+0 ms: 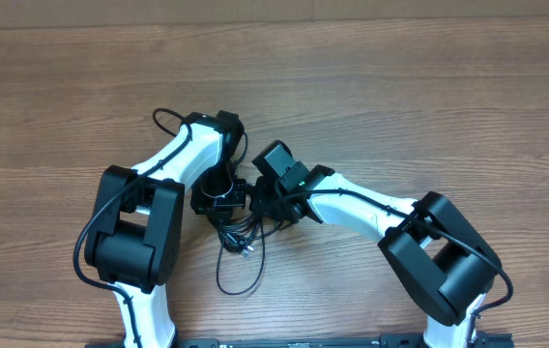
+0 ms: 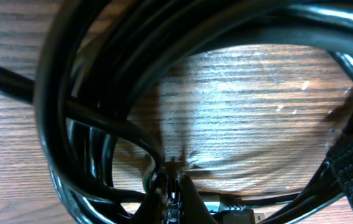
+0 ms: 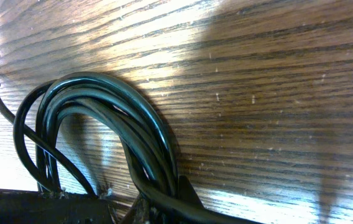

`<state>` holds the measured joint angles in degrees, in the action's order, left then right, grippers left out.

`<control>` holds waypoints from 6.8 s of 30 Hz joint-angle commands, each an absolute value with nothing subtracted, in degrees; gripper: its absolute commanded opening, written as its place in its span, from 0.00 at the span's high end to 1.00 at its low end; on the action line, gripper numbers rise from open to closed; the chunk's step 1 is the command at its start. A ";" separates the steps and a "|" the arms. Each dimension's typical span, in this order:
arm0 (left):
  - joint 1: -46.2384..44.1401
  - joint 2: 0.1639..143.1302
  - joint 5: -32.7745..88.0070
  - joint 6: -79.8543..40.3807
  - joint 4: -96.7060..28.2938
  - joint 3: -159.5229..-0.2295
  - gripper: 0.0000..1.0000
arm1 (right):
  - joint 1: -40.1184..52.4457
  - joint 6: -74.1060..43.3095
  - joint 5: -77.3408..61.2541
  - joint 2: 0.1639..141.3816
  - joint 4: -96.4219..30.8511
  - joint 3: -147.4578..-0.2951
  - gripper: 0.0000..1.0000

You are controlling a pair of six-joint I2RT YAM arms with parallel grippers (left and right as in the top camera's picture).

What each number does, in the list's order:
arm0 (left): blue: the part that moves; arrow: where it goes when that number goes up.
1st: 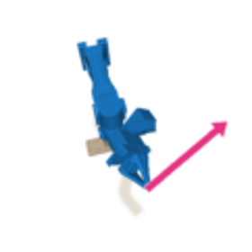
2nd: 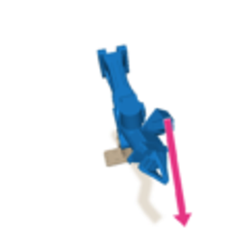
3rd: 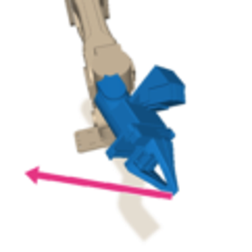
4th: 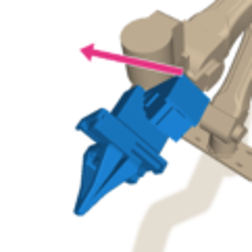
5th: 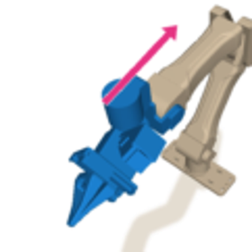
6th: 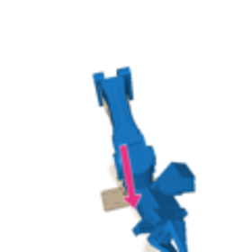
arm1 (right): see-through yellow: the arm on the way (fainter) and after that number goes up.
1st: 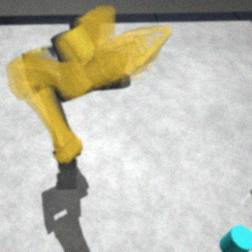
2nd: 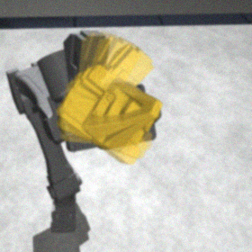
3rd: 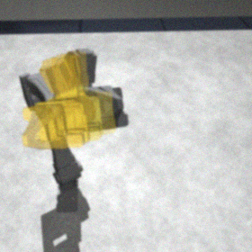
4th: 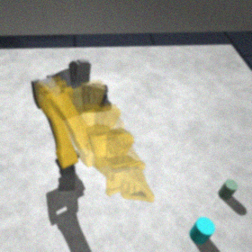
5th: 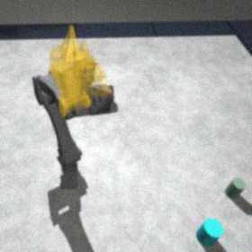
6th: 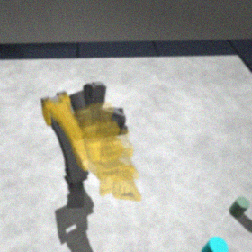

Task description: Untangle cables

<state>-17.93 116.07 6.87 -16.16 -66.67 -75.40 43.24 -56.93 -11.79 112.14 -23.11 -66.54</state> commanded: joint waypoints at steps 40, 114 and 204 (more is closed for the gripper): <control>-8.93 116.25 -7.20 -38.61 -60.45 -85.97 0.76 | 43.00 -56.75 -10.57 112.86 -22.79 -67.44 0.95; -10.90 116.46 16.08 -20.03 -63.59 -84.14 0.96 | 43.00 -56.77 -10.57 112.86 -22.79 -67.44 0.94; -17.47 116.46 4.45 -20.12 -75.35 -88.79 0.93 | 43.00 -56.77 -10.57 112.86 -22.96 -67.44 0.94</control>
<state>-18.02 116.16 4.62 -20.91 -74.00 -84.16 43.22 -56.95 -11.70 112.16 -23.18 -66.54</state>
